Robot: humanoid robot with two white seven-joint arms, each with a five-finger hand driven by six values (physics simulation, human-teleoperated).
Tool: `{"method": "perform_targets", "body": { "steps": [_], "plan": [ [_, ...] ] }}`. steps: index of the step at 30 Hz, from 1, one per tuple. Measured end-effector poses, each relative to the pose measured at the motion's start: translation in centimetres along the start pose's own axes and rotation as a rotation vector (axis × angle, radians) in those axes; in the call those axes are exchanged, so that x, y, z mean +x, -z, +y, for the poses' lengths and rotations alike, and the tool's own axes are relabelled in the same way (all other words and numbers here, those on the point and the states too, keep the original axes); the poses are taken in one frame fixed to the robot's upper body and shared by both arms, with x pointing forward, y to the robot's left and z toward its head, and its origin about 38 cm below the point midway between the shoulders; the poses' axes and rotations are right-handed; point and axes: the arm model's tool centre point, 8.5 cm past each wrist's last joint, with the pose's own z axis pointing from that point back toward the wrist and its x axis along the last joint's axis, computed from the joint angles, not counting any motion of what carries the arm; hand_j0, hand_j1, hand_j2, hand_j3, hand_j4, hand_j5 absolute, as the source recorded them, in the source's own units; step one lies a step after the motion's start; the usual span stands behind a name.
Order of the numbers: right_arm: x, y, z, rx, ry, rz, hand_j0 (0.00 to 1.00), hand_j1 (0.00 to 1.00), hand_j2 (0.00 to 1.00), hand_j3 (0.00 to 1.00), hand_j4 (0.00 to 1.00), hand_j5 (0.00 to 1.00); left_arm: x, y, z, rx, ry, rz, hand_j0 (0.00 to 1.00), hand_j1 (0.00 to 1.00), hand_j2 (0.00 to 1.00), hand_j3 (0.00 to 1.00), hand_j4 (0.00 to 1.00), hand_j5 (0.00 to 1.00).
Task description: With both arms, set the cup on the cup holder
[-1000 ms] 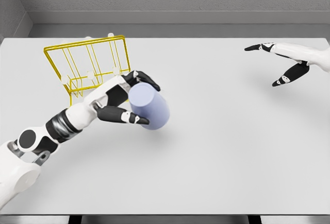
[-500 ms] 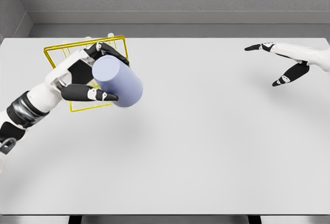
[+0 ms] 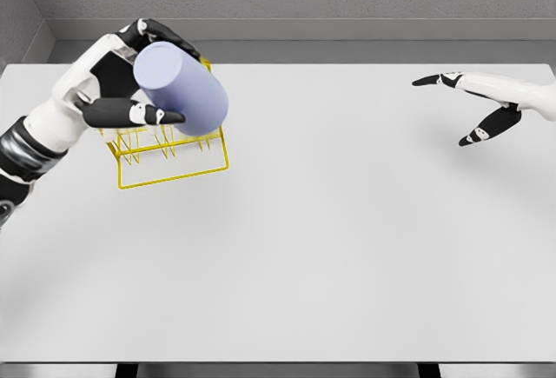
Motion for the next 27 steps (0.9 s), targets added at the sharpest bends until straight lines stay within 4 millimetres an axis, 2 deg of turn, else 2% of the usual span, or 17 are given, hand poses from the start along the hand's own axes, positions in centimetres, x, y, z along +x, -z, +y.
{"method": "perform_targets", "body": {
  "steps": [12, 22, 27],
  "plan": [
    [0.0, 0.0, 0.0, -0.002, 0.0, 0.001, 1.0, 1.0, 1.0, 1.0, 1.0, 1.0, -0.2, -0.2, 3.4, 0.066, 0.048, 0.039, 0.4, 0.4, 0.4, 0.4, 0.4, 0.4],
    [0.0, 0.0, 0.0, -0.002, 0.001, 0.0, 1.0, 1.0, 1.0, 1.0, 1.0, 1.0, -2.0, -0.4, 3.2, 0.08, 0.032, 0.065, 0.4, 0.4, 0.4, 0.4, 0.4, 0.4],
    [0.0, 0.1, 0.0, -0.002, 0.001, -0.002, 1.0, 1.0, 1.0, 1.0, 1.0, 1.0, -3.0, -1.2, 3.3, 0.098, 0.022, 0.094, 0.4, 0.4, 0.4, 0.4, 0.4, 0.4]
  ]
}}
